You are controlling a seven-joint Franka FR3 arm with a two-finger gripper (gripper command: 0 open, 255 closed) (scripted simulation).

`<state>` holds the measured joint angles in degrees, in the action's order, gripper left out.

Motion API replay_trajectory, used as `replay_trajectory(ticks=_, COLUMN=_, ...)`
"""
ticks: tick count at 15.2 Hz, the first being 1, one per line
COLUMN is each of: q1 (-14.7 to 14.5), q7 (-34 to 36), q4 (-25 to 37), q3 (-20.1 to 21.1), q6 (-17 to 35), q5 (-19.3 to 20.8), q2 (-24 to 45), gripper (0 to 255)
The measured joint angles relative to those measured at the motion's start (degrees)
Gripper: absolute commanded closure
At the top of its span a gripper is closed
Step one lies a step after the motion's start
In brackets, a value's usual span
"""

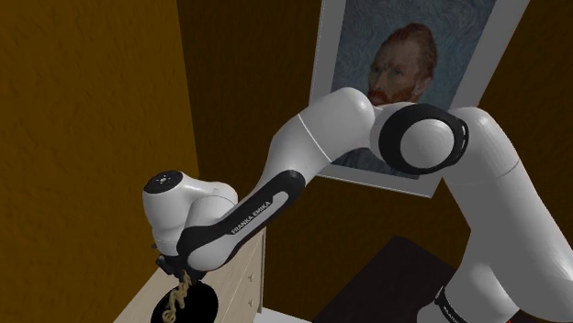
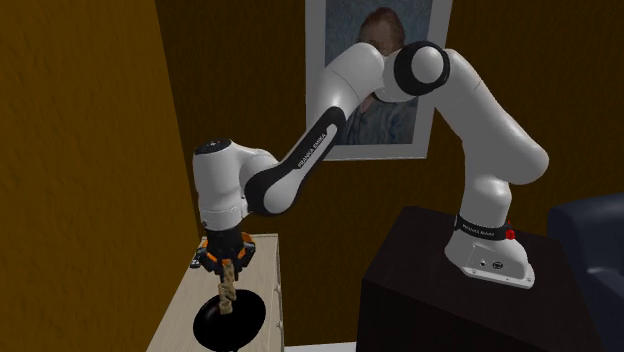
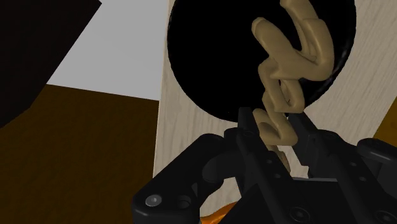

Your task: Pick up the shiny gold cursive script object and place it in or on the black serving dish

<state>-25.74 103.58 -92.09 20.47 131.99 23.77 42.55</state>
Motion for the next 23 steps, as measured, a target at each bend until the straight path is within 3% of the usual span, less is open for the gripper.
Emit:
replay_trajectory(ticks=14, q1=-2.8, q7=2.4, q4=3.4, q3=-2.3, q6=4.5, q5=2.4, q2=8.0, gripper=255)
replay_trajectory(ticks=21, q1=-2.9, q7=2.5, q4=3.7, q3=-2.5, q6=4.9, q5=2.6, q2=8.7, gripper=255)
replay_trajectory(ticks=22, q1=-2.9, q7=2.5, q4=3.7, q3=-2.5, q6=4.9, q5=2.6, q2=8.7, gripper=0)
replay_trajectory(ticks=23, q1=-2.9, q7=2.5, q4=3.7, q3=-2.5, q6=4.9, q5=2.6, q2=8.7, gripper=0)
